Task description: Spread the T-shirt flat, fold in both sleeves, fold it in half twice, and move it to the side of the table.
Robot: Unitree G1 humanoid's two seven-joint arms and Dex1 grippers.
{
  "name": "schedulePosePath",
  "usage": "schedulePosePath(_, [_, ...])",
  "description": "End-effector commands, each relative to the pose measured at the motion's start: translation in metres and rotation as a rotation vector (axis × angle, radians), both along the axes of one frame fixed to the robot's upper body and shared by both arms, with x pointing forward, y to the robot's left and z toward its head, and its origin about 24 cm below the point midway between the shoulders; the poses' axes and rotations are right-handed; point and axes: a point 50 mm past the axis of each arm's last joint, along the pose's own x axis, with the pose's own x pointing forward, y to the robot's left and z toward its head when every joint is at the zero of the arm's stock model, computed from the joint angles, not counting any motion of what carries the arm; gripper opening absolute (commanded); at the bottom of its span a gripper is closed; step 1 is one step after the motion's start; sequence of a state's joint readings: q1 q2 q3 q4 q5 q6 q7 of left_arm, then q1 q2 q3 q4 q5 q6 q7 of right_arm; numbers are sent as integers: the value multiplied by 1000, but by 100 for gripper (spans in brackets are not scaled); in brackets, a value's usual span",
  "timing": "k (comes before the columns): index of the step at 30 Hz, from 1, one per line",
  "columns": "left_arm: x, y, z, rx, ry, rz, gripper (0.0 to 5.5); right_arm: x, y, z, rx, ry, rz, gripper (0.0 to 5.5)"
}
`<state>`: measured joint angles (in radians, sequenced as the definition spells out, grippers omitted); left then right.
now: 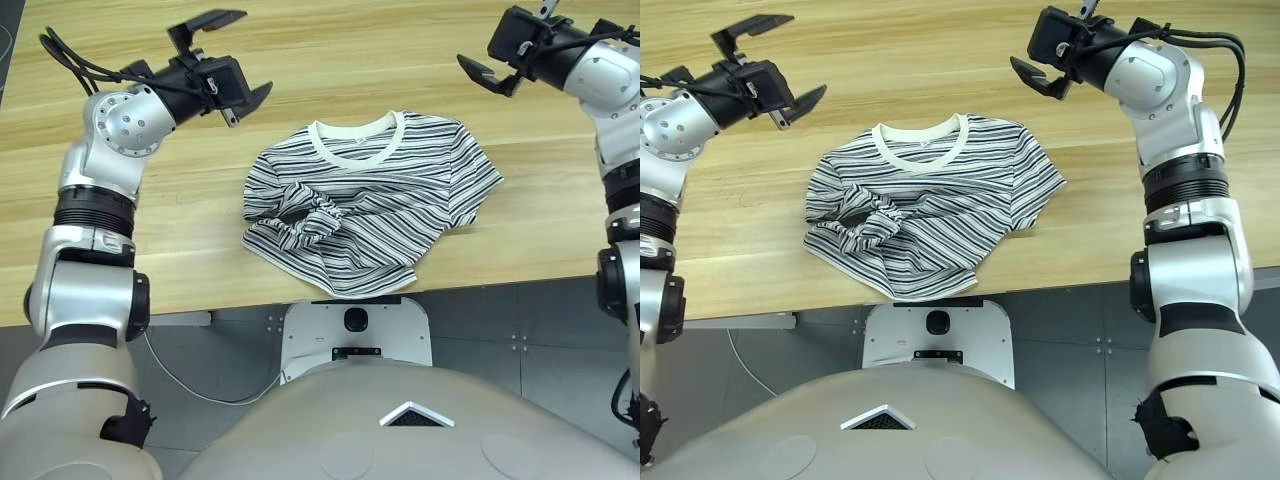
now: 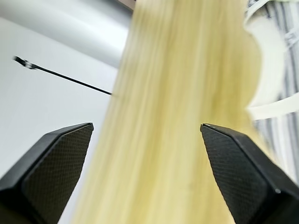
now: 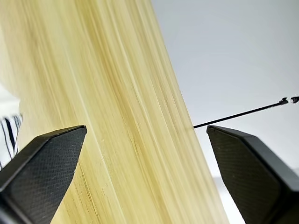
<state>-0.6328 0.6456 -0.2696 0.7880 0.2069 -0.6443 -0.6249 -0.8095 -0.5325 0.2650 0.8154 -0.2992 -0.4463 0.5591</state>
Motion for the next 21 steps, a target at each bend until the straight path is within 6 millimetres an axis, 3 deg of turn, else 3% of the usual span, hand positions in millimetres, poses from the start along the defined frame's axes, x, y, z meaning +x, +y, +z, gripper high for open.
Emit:
schedulePosePath(1, [7,-2,-1,-145,118,43,427,9,13,2,101,69,-21,476])
schedulePosePath(4, [14,-8,-8,-233,232,75,427,11,25,-12,148,187,-2,476])
schedulePosePath(11, [21,-28,-36,-392,547,126,427,-8,51,-57,194,606,220,476])
schedulePosePath(16, [20,-37,-54,-472,686,207,427,-12,54,-80,114,640,136,476])
schedulePosePath(21, [12,-38,-77,-480,763,297,427,-12,50,-91,188,637,27,476])
